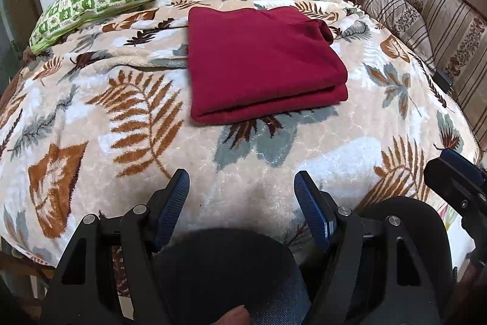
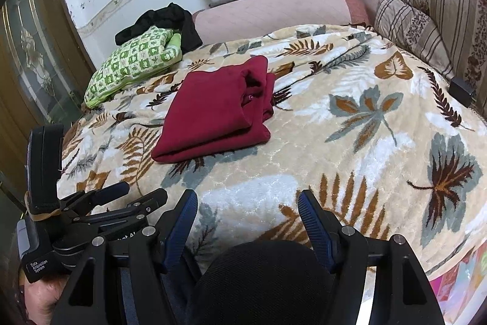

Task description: Fold small clothes

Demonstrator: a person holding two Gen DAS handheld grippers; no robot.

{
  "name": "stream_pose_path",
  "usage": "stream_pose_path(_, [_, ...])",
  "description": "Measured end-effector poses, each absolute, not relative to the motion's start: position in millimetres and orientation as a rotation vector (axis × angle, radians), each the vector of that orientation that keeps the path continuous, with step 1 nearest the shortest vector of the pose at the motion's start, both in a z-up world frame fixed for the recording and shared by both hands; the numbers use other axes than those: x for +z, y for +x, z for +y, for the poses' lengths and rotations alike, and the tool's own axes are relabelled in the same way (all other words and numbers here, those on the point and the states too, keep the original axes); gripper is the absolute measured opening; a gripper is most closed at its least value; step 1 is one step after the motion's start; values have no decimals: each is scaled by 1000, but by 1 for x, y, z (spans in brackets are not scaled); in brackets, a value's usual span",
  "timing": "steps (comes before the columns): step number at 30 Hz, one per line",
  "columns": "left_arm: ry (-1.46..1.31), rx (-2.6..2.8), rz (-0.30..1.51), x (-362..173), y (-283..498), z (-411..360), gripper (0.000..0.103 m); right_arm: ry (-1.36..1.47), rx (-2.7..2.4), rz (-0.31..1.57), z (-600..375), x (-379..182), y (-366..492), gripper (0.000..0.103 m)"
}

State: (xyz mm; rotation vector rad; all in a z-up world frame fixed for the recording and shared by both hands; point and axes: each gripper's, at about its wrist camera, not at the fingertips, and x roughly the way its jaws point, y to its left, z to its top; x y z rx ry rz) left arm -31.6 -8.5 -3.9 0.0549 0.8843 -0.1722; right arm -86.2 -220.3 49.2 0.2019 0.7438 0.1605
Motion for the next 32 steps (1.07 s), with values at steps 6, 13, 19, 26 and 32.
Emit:
stream_pose_path(6, [47, -176, 889, -5, -31, -8, 72, 192, 129, 685, -224, 72, -79, 66])
stream_pose_path(13, [-20, -185, 737, 24, -43, 8, 74, 75, 128, 365, -210, 120, -92, 79])
stream_pose_path(19, [-7, -111, 544, 52, -55, 18, 102, 121, 74, 360, -210, 110, -97, 103])
stream_pose_path(26, [-56, -109, 597, 48, -46, 21, 103, 86, -125, 431, -224, 103, -84, 103])
stream_pose_path(32, [-77, -163, 727, 39, -28, 10, 103, 65, -53, 552, -218, 87, -67, 103])
